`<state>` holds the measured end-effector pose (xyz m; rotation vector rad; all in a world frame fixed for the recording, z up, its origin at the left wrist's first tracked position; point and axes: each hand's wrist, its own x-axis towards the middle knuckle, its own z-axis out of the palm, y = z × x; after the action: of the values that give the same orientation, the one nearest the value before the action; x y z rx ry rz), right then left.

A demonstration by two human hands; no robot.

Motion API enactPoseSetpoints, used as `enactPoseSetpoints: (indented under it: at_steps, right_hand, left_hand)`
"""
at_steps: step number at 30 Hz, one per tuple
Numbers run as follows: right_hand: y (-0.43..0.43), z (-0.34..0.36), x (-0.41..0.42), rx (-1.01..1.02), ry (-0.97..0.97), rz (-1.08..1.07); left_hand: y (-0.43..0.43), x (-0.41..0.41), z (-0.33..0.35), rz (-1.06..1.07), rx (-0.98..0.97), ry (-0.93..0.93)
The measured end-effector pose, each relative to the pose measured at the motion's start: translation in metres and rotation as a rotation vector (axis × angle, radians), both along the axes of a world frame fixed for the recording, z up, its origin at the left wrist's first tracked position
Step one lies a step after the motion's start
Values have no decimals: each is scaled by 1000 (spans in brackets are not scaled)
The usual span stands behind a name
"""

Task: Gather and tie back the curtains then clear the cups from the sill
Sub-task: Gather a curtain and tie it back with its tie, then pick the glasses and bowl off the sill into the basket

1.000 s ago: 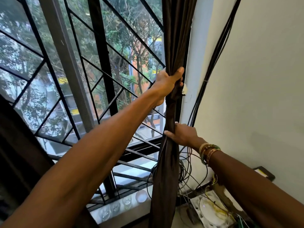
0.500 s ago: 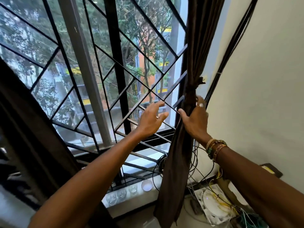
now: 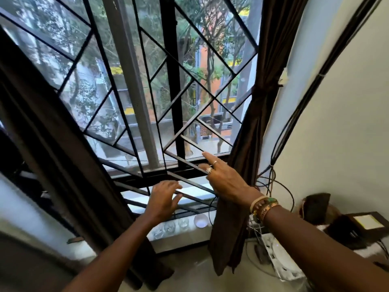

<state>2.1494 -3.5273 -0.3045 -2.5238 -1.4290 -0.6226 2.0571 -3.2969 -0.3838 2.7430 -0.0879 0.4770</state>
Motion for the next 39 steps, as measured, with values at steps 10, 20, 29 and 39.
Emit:
enactPoseSetpoints:
  at_steps: [10,20,29,39]
  right_hand:
    - [51,-8,41,215,-37,15]
    - [74,-10,44,218,-148,72]
    - [71,17,20,98,-251,24]
    - [88,34,-54,145,-372,-161]
  left_hand:
    - [41,0,31,124,222,-130]
    - [29,17,84,101,620,-163]
    - [36,4,119,66,721,-264]
    - [55,-51,156,-18,765,-361]
